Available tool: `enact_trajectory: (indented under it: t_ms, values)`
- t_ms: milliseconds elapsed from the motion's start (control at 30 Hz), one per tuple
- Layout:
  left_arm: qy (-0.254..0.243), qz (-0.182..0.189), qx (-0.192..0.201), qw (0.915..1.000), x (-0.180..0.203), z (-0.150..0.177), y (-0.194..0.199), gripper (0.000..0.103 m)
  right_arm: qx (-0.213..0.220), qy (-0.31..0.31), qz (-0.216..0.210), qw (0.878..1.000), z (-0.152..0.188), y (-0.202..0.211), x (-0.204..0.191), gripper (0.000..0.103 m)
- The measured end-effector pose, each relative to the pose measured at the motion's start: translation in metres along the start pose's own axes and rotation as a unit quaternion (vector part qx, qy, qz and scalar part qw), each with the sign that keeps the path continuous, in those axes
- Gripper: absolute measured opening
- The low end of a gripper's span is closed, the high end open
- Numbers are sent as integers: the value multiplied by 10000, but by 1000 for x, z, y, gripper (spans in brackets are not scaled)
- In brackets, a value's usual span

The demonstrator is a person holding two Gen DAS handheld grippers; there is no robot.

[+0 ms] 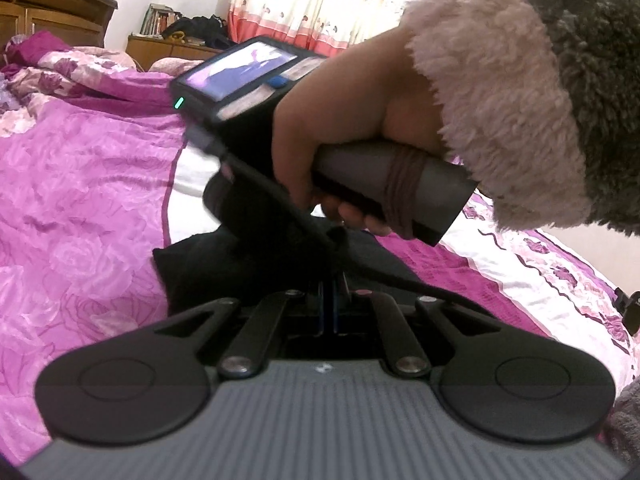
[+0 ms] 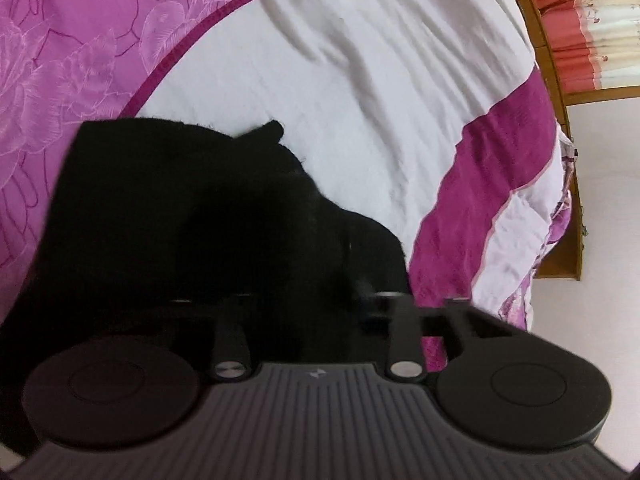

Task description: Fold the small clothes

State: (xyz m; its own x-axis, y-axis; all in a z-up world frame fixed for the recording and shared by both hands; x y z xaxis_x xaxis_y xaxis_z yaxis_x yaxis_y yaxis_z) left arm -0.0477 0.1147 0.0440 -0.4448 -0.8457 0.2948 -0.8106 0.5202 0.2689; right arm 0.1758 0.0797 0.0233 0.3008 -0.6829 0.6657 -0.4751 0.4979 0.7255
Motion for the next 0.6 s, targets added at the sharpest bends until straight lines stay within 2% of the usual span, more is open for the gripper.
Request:
enact_trajectory:
  t_ms: [200,433,600]
  values:
    - [260,-45,78,9996,-13,-4,5,5,151,-937,-556,9939,-7,5,24,10]
    - [331,-222,276,9988,-27,-17,23,5,375,-1050,-831,9903,-18,29,30,10]
    - [458,-487,118,9977,-46,-11,23,5,585,-1044,-1046,9873,-29,46,18,10]
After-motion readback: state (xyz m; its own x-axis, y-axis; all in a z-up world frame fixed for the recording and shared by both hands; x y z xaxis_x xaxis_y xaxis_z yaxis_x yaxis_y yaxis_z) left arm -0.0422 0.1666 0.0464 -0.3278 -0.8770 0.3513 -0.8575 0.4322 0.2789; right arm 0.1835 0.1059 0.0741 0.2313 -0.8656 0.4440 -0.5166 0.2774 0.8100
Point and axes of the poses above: each gripper's, at about its wrist camera, not at the fingertips, and y roughly against the way its jaws point, x to its right, z to its underside, the point moved 2 cm from there along -y, roughly the way its jaws point, and after that the axes turned 4 degrees about x, right-handed, at the moved point
